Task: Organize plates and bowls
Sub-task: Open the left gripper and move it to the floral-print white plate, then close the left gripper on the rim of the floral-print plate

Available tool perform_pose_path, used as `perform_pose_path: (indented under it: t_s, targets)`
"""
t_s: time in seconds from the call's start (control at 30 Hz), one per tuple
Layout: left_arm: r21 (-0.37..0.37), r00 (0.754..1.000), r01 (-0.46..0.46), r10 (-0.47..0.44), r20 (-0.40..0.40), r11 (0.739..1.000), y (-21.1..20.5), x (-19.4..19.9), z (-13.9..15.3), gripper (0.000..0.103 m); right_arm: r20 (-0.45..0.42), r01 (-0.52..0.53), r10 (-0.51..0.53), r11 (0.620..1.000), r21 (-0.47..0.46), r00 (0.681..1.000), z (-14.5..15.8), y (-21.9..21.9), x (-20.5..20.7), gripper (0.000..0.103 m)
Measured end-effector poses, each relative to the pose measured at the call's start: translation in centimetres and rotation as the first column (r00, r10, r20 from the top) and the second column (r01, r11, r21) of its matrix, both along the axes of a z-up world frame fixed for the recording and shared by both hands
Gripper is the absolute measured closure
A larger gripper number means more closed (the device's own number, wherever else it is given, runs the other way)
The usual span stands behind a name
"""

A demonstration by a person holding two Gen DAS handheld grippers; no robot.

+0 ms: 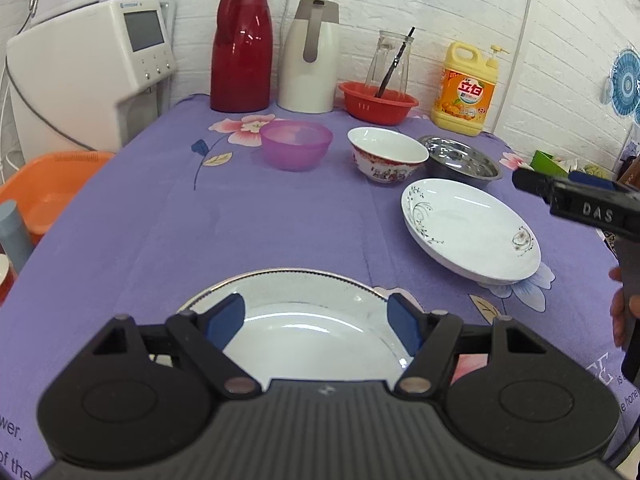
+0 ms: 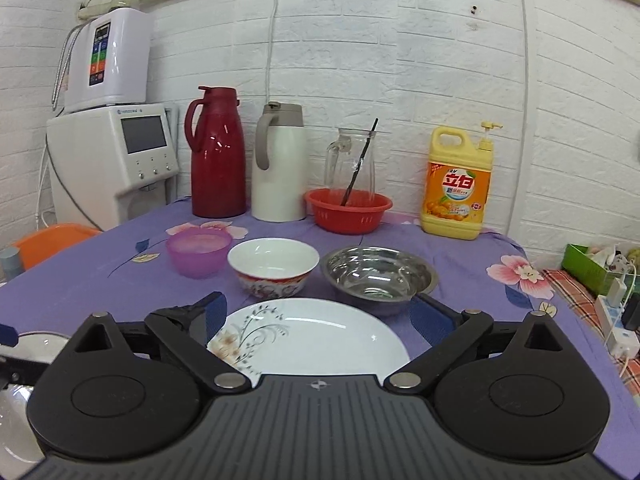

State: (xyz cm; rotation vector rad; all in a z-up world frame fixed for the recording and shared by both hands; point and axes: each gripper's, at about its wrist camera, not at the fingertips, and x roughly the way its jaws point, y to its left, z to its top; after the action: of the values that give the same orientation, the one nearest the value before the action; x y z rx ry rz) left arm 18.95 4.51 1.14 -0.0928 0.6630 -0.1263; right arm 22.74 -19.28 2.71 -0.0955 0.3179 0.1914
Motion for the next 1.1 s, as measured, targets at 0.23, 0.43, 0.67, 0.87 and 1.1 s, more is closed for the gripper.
perform_pose_path:
  t_s: [0.23,0.43,0.67,0.87,1.1]
  targets:
    - [0.056,1.0,-0.006,0.007,-0.021,0.998,-2.0,1.0,0.4,0.033,-0.009,0.013,-0.013,0.997,0.075,1.0,-0.7,-2.9,4.9,0.0]
    - [-0.03,0.997,0.04,-0.042,-0.059,0.999,-3.9,4.8,0.8,0.033,-0.139,0.026,0.001,0.981,0.193,0.99,-2.9,-5.0,5.9,0.0]
    - [-0.094,0.99,0.091,-0.101,-0.104,0.991,-8.7,11.7,1.1,0.033,-0.216,0.044,-0.019,0.993,0.114,0.976,-3.8,-5.5,6.8,0.0]
    - [-0.105,0.981,0.069,-0.087,-0.173,0.992,-9.7,15.2,-0.3,0.033,-0.332,0.051,-0.016,0.994,0.098,0.943,-5.6,-6.0,8.3,0.0]
    - [-0.142,0.977,0.051,-0.079,-0.197,0.989,-10.3,16.6,-1.6,0.033,-0.378,0.009,0.009,0.999,0.046,0.926,-6.8,-4.6,8.7,0.0]
